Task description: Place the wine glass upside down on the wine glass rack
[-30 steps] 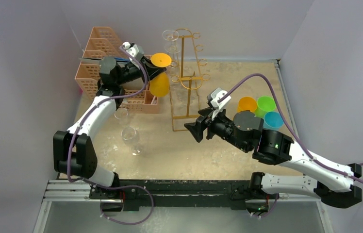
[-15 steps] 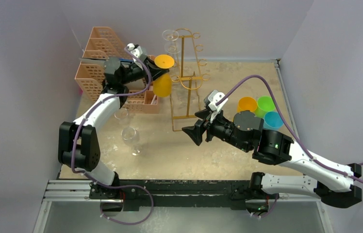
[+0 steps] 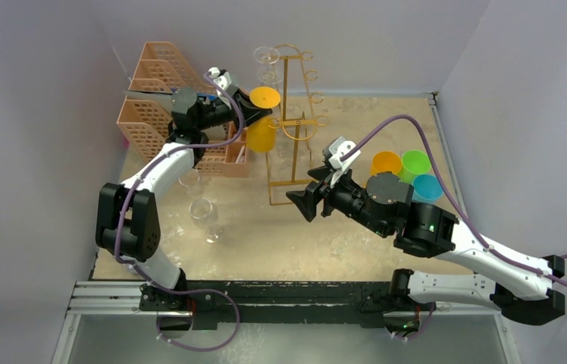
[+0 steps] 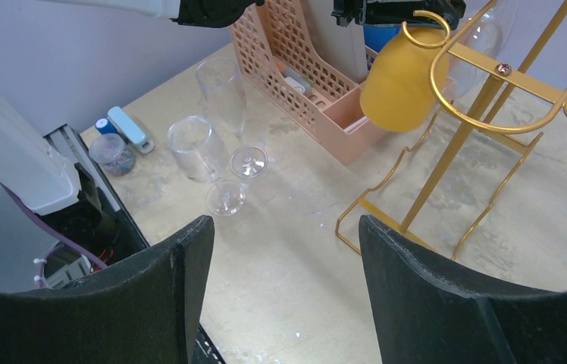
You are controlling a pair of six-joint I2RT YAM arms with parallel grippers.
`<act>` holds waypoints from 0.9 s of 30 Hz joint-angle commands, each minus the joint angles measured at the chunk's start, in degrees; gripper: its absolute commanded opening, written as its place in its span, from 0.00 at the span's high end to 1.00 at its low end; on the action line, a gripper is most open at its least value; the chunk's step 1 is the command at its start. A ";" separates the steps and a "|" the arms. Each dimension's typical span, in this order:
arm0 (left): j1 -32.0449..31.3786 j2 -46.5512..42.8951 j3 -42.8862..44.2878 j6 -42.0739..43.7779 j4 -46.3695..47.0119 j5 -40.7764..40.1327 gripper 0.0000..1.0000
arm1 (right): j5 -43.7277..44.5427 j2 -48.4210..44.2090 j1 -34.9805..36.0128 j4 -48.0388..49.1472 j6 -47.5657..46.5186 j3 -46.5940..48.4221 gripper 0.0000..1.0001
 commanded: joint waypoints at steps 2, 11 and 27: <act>-0.69 0.55 2.48 0.67 2.60 1.25 1.00 | 1.71 -0.22 -0.01 2.42 0.04 0.52 0.28; -1.08 0.59 3.13 1.06 1.69 2.01 1.00 | 1.89 -0.23 0.00 2.07 0.53 0.19 0.28; -1.35 -0.16 4.70 0.36 -6.63 2.98 0.77 | 2.40 -0.22 -0.01 2.34 1.55 -0.31 0.28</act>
